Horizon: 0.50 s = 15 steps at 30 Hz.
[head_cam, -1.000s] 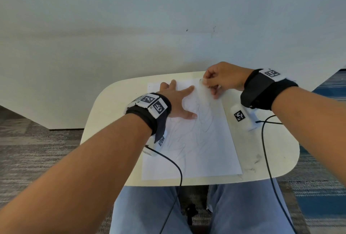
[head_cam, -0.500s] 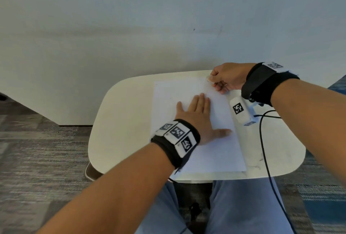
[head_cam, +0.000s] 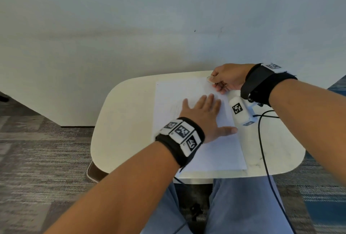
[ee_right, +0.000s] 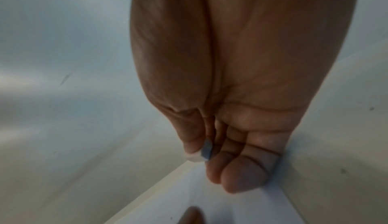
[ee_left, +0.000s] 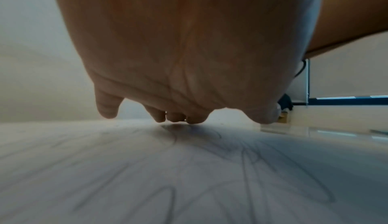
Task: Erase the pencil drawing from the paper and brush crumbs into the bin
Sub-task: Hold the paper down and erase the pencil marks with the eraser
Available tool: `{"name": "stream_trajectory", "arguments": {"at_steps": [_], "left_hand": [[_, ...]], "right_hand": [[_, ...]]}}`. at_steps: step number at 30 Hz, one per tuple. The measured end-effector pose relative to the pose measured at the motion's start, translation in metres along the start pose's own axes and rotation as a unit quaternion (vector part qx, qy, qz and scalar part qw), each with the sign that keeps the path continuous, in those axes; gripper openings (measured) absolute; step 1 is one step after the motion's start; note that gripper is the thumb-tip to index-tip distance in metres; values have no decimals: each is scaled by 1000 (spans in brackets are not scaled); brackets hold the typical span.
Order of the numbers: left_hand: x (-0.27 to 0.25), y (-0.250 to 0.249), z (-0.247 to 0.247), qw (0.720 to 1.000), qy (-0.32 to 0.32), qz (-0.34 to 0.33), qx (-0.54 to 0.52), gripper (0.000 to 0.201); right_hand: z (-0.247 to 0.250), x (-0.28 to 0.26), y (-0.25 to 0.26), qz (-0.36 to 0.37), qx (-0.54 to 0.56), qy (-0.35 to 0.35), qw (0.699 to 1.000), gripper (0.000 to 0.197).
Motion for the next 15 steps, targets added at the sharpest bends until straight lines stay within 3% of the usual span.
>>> {"name": "stream_trajectory", "arguments": {"at_steps": [3,6,9,12,13,15], "left_hand": [[9,-6,9,1000,2,-5,16,98],[9,5,10,999,8,32,-8,104],[-5,37,1,987,25,147,-65,119],[-20,67,-2,953,48,286,-88,131],[-20,69,1,950,43,295,-87,132],[-13,57,9,972,7,224,-76,123]], "right_hand": [[0,0,1,0,1,-4,1000,19],[-1,0,1,-2,3,-5,1000,19],[0,-1,0,-3,1,-2,1000,20],[1,-2,0,-3,-4,3,1000,21],[1,-2,0,-3,-4,2,1000,20],[0,-2,0,-1,-3,0,1000,20]]}}
Point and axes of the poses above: each hand's wrist, its own x-axis towards the middle knuckle, its own z-axis out of the back of the hand, y = z × x, the point moved 1 cm from there along x, towards the middle knuckle, and after that the axes turned 15 degrees about y, right-handed, at the moved point
